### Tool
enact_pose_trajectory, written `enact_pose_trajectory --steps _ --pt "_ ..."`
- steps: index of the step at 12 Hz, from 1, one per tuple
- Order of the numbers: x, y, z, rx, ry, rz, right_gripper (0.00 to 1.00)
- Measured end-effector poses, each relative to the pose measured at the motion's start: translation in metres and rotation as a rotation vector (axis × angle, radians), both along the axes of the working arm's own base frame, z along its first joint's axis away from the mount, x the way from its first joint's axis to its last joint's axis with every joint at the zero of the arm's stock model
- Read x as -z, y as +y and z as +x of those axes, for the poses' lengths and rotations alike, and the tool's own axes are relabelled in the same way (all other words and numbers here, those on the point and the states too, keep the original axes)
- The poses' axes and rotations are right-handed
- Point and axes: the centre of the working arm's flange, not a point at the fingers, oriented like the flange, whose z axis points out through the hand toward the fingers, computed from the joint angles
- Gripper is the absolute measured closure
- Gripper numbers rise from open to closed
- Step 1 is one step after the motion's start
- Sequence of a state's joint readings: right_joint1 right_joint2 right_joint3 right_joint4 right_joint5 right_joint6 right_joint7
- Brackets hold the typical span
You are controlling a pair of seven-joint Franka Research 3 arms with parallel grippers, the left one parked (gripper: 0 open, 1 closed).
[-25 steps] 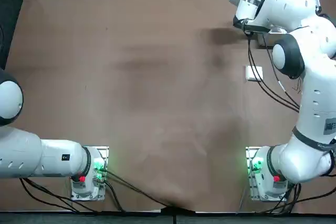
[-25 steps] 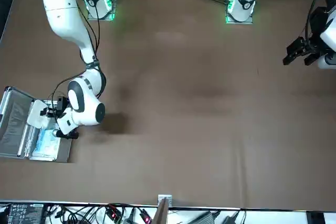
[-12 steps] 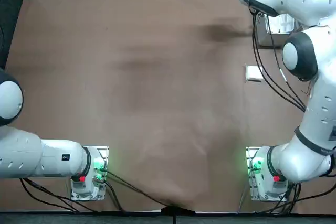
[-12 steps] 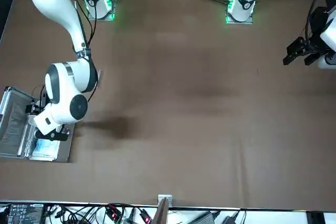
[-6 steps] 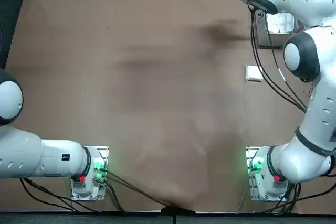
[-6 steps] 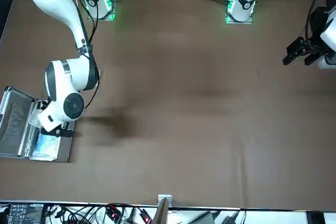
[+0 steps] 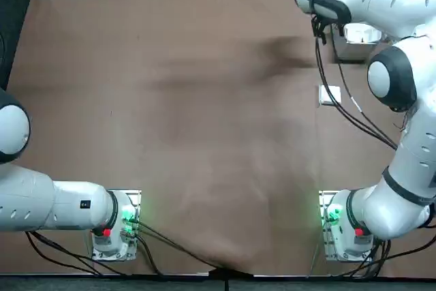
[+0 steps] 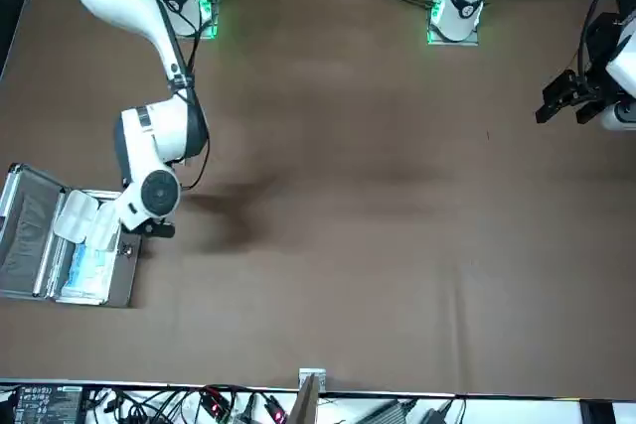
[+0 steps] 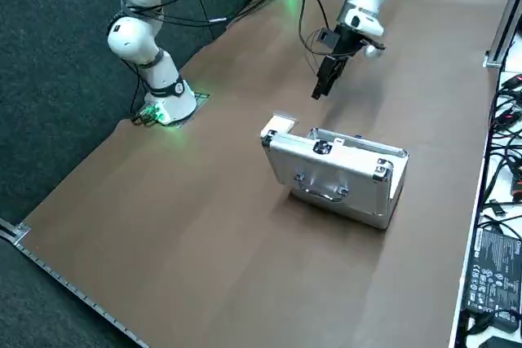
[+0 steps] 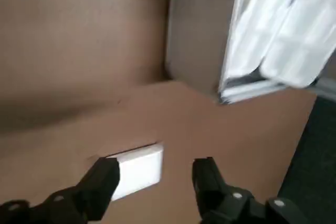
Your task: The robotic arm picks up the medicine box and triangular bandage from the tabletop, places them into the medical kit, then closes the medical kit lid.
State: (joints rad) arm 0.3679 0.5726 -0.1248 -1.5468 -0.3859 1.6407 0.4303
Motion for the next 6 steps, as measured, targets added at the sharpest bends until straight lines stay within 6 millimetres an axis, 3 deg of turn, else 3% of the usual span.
enact_pose_trajectory --steps 6 --pt "0.062 0.050 -0.059 0.074 -0.029 -0.056 0.21"
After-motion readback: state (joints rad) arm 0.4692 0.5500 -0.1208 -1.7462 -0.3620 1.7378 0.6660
